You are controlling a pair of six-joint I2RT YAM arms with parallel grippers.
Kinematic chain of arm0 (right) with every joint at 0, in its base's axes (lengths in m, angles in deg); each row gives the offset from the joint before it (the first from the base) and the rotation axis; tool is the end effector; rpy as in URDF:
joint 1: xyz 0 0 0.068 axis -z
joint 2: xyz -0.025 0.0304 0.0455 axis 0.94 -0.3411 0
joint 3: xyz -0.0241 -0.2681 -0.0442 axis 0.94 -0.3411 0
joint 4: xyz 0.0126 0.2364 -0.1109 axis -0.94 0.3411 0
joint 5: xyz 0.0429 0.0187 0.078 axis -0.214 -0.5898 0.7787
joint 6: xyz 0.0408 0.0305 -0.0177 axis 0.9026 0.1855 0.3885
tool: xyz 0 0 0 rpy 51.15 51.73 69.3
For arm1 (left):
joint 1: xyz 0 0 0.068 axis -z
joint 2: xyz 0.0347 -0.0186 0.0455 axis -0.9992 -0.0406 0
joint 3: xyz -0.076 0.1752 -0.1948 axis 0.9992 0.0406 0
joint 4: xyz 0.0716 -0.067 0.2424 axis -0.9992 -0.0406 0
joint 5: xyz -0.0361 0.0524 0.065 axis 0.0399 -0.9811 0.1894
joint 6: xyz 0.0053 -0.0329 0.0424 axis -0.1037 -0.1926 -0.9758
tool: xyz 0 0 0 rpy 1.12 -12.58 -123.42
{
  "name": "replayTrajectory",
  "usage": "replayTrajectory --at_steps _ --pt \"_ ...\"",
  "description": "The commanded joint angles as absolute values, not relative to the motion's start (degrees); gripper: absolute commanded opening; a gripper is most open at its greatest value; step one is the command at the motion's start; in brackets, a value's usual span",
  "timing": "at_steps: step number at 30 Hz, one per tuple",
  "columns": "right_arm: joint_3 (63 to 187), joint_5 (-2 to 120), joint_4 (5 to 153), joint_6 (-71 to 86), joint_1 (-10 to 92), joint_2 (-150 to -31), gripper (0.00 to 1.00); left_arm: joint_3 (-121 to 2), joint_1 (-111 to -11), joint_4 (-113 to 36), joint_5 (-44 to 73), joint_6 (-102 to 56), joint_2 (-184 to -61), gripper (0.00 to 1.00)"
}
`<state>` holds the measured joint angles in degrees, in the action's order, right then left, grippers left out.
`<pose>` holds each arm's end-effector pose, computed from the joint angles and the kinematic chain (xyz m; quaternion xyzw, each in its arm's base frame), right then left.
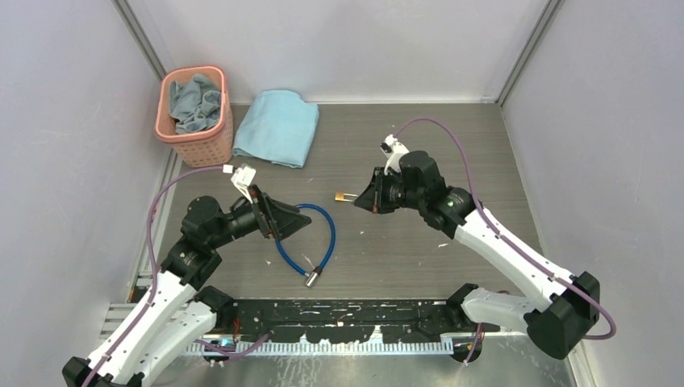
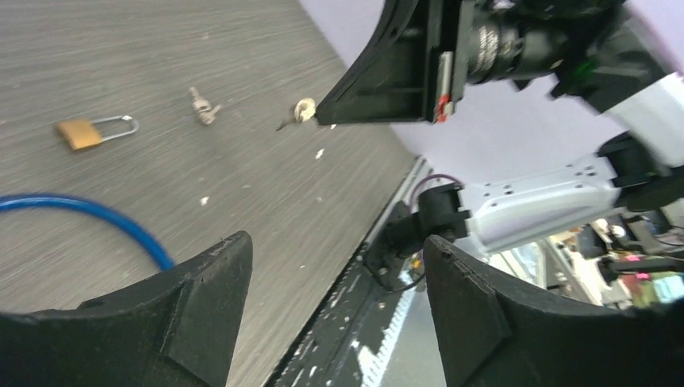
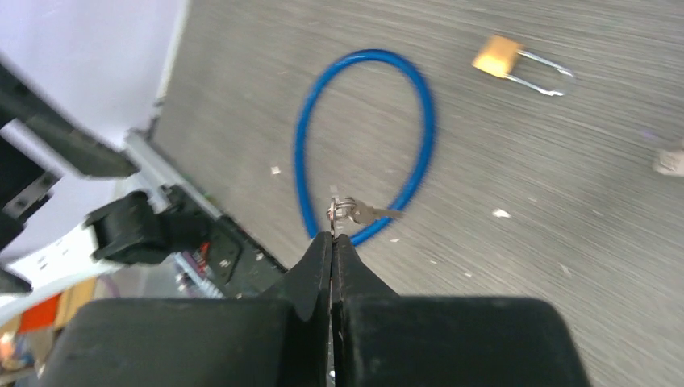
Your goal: Unlock with the key
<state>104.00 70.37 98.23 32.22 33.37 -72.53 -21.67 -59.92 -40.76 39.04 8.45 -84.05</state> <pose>0.1906 0.1561 0.3217 -0.1219 0.8407 0.4000 0.3439 0.1316 -0.0910 0.3170 0.0985 0.7118 -0.5520 0.4230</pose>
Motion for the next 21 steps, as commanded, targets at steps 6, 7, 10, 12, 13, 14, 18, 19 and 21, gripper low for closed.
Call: replayTrajectory --at_steps 6,7,10,12,13,14,18,19,21 --pt "113.64 63.96 119.45 33.5 32.98 -76.9 0.01 -17.05 -59.82 -37.36 40.76 3.96 -87.29 0.73" --pt "113.91 66.22 119.62 33.5 33.01 -76.93 0.01 -16.73 -59.81 -35.63 42.32 4.31 -88.11 0.71" --pt "113.7 73.81 118.67 33.2 32.97 -76.39 0.01 -15.58 -59.06 -29.93 45.91 5.39 -90.26 0.68" --pt "113.21 79.72 116.78 33.23 32.98 -75.74 0.01 -14.76 -58.06 -25.71 47.68 6.35 -91.54 0.66" --pt "112.89 82.25 115.66 33.42 33.02 -75.47 0.01 -14.42 -57.31 -23.57 48.51 6.74 -92.33 0.65" --pt "112.59 84.76 114.52 33.51 32.98 -75.21 0.01 -14.31 -56.34 -21.73 49.44 7.14 -93.18 0.64" --pt "110.91 91.2 110.32 33.72 32.93 -73.98 0.01 -14.94 -52.16 -14.99 52.56 8.32 -96.72 0.61" --pt "110.34 92.76 109.1 33.72 32.91 -73.66 0.01 -15.06 -51.17 -13.39 53.15 8.66 -97.29 0.6" --pt "109.61 95.34 107.26 33.66 32.79 -72.97 0.01 -15.52 -49.42 -11.51 54.11 8.95 -98.16 0.59"
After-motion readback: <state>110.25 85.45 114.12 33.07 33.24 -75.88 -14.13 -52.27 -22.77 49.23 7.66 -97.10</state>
